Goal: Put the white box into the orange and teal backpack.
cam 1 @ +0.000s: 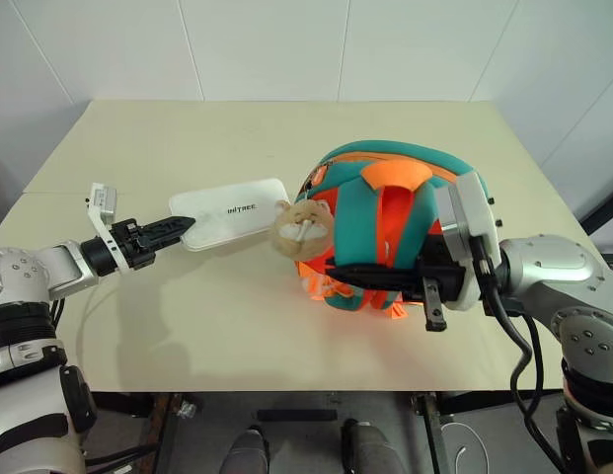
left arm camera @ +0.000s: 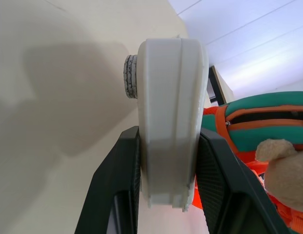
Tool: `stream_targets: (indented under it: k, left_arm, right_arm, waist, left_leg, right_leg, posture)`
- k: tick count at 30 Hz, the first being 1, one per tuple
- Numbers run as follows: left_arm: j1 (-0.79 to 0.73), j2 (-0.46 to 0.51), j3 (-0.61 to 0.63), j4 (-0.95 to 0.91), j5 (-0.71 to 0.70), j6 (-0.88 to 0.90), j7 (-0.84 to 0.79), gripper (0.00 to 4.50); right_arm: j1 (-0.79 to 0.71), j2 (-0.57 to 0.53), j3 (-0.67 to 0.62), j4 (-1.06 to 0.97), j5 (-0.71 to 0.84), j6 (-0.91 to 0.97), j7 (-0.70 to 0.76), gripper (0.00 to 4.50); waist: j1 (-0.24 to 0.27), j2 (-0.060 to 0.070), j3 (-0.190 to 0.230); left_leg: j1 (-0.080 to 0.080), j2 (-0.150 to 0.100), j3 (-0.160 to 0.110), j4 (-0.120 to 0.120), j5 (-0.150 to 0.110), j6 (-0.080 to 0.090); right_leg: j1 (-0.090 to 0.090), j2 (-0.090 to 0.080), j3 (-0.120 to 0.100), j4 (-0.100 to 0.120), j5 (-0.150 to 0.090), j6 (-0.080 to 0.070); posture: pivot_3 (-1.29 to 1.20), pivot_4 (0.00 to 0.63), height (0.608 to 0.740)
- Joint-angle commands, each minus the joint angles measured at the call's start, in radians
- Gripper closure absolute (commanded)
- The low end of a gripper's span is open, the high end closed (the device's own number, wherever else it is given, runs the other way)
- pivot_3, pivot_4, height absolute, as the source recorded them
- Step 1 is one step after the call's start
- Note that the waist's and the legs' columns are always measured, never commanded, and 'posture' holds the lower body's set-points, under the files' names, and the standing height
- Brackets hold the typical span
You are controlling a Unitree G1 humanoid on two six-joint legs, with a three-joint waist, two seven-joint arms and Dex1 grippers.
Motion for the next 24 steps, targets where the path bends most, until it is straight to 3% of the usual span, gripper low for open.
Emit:
stream_targets:
  k: [1,18,24]
  left_arm:
    - [-0.036,0.044,0.001,0.000,0.005,-0.026,-0.047,3.27]
    - [-0.082,0.051,-0.052,0.052,0.054,-0.066,-0.099,3.27]
    - [-0.031,0.023,-0.010,-0.035,0.069,-0.342,-0.194,3.27]
  right_arm:
    - [-0.039,-0.045,-0.052,-0.018,0.040,-0.040,0.061,4.50]
    - [-0.061,-0.093,-0.051,-0.010,0.106,-0.051,0.130,4.50]
    - [-0.015,-0.116,-0.038,0.042,-0.005,-0.108,0.159,4.50]
  waist:
    - [-0.001,0.000,0.000]
    - [-0.001,0.000,0.000]
    - [0.000,-0.001,0.000]
  left_leg:
    - [0.000,0.000,0.000,0.000,0.000,0.000]
    - [0.000,0.000,0.001,0.001,-0.001,0.001]
    - [0.000,0.000,0.001,0.002,-0.001,0.000]
  right_leg:
    - [0.000,0.000,0.000,0.000,0.000,0.000]
    - [0.000,0.000,0.000,0.000,0.000,0.000]
    - [0.000,0.000,0.000,0.000,0.000,0.000]
  posture:
    - [0.00,0.150,0.740]
    - [0.00,0.150,0.740]
    - [0.00,0.150,0.740]
